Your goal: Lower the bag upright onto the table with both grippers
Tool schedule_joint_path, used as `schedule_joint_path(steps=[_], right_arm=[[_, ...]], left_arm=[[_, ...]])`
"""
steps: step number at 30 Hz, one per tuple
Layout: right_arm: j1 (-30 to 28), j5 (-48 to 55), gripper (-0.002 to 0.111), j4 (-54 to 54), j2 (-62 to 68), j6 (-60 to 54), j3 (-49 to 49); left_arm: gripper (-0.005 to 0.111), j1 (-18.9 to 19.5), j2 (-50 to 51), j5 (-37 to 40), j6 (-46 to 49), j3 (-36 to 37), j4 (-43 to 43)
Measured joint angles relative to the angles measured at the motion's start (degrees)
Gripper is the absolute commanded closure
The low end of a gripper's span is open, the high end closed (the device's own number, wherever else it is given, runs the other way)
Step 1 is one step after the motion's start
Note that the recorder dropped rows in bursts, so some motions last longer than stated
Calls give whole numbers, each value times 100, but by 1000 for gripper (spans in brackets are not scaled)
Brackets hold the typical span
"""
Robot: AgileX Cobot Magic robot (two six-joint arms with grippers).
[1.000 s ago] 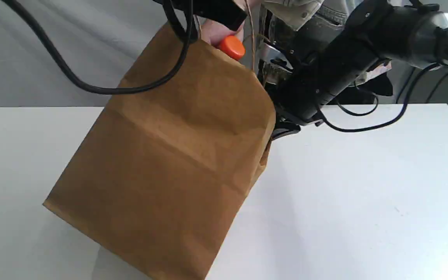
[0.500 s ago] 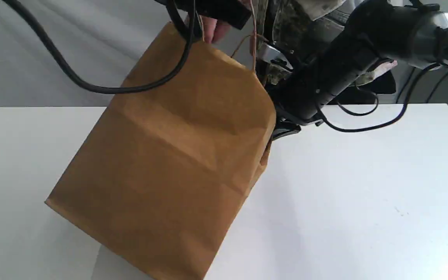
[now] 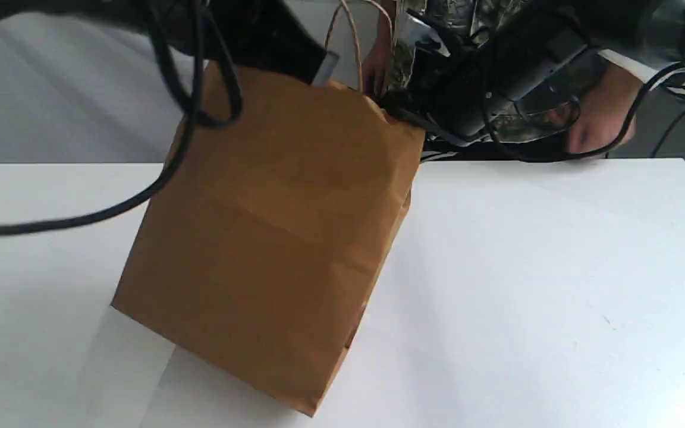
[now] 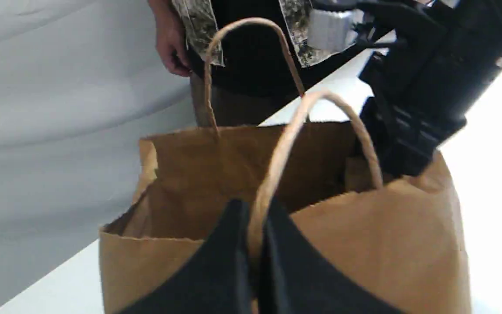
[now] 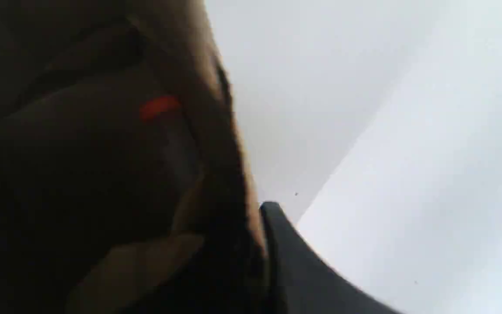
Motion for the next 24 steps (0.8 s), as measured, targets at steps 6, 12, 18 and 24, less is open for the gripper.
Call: schedule_joint_path(steps=[6, 12, 18, 24], right_arm=[[0, -159, 108, 0, -12, -3, -53], [0, -323, 108, 279, -35, -261, -53], [0, -565, 108, 469, -219, -429, -53], [0, -436, 108, 496, -248, -407, -53]], left_arm=[[107, 0, -891, -527, -384, 1118, 0], [107, 0, -1439, -790, -725, 2021, 10], [107, 0, -1751, -1071, -1018, 2478, 10], [107, 0, -1761, -1414, -1043, 2530, 10]])
